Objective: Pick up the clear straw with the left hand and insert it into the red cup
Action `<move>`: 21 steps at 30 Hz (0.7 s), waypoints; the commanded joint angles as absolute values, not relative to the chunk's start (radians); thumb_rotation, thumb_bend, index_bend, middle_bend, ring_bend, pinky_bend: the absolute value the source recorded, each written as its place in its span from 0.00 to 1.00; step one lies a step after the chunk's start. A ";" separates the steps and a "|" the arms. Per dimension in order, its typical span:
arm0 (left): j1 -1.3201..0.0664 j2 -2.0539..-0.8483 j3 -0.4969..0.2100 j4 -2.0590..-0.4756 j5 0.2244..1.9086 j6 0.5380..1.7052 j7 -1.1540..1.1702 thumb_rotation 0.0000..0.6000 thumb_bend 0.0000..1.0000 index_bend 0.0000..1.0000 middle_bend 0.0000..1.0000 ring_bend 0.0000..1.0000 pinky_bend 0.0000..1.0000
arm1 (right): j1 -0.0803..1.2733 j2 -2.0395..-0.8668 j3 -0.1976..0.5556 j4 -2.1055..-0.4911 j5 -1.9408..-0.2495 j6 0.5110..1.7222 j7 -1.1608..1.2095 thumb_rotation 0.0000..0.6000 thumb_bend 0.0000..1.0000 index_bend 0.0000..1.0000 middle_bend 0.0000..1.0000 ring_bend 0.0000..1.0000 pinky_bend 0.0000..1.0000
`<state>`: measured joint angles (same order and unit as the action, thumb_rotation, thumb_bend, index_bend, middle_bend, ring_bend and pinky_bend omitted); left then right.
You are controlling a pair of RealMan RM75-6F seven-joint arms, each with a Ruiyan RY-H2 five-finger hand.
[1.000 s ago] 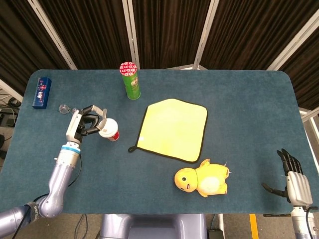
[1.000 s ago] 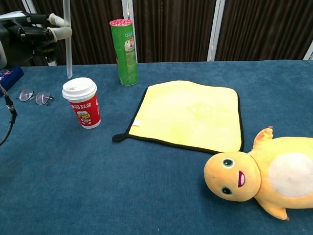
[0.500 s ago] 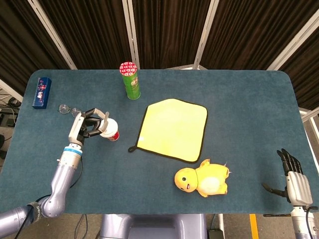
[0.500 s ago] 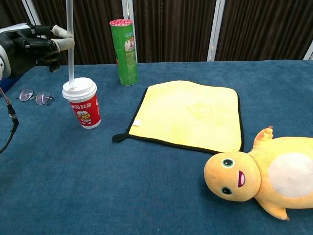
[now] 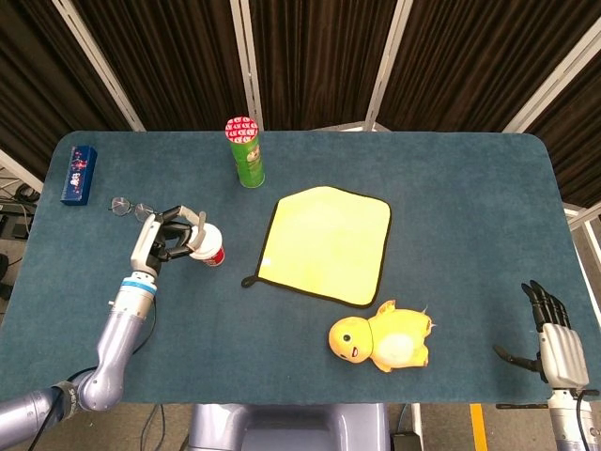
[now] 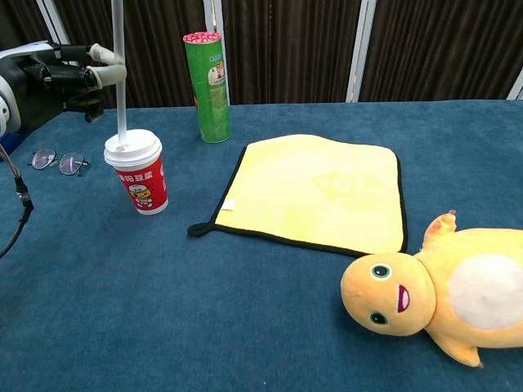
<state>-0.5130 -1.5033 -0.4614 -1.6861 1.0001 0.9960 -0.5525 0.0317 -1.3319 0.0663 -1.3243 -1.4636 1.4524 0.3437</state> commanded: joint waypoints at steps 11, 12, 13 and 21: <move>-0.513 -1.514 -0.437 -1.653 1.017 0.974 -0.591 1.00 0.41 0.59 0.91 0.87 0.74 | 0.031 -1.333 0.065 -1.323 -1.470 1.459 0.342 1.00 0.07 0.00 0.00 0.00 0.00; -0.513 -1.515 -0.436 -1.651 1.019 0.974 -0.592 1.00 0.41 0.59 0.91 0.87 0.74 | 0.031 -1.333 0.065 -1.323 -1.470 1.459 0.342 1.00 0.07 0.00 0.00 0.00 0.00; -0.513 -1.517 -0.434 -1.649 1.021 0.975 -0.593 1.00 0.41 0.59 0.91 0.87 0.74 | 0.031 -1.333 0.065 -1.323 -1.470 1.458 0.343 1.00 0.07 0.00 0.00 0.00 0.00; -0.512 -1.520 -0.421 -1.627 1.036 0.983 -0.589 1.00 0.32 0.48 0.91 0.87 0.74 | 0.031 -1.333 0.066 -1.326 -1.466 1.454 0.344 1.00 0.07 0.00 0.00 0.00 0.00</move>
